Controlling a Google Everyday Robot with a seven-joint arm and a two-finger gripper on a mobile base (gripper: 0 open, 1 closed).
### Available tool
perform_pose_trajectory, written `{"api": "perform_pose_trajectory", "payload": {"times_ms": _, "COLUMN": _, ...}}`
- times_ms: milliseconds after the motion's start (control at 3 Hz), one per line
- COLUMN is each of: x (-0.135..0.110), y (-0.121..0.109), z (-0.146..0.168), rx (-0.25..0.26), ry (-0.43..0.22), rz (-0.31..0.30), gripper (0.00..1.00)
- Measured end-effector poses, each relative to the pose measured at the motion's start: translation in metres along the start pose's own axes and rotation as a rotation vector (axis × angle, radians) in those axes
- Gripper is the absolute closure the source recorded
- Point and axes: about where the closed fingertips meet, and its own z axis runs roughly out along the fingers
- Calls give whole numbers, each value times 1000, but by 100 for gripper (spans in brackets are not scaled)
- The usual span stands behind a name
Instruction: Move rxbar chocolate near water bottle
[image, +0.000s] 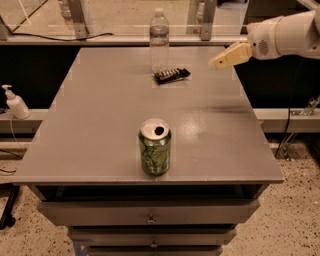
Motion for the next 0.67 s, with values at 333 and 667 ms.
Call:
{"api": "perform_pose_trajectory", "payload": {"times_ms": 333, "x": -22, "y": -5, "z": -79, "rx": 54, "ry": -29, "rz": -57, "gripper": 0}}
{"api": "perform_pose_trajectory", "payload": {"times_ms": 667, "x": -17, "y": -8, "z": -89, "rx": 67, "ry": -25, "rz": -53, "gripper": 0}}
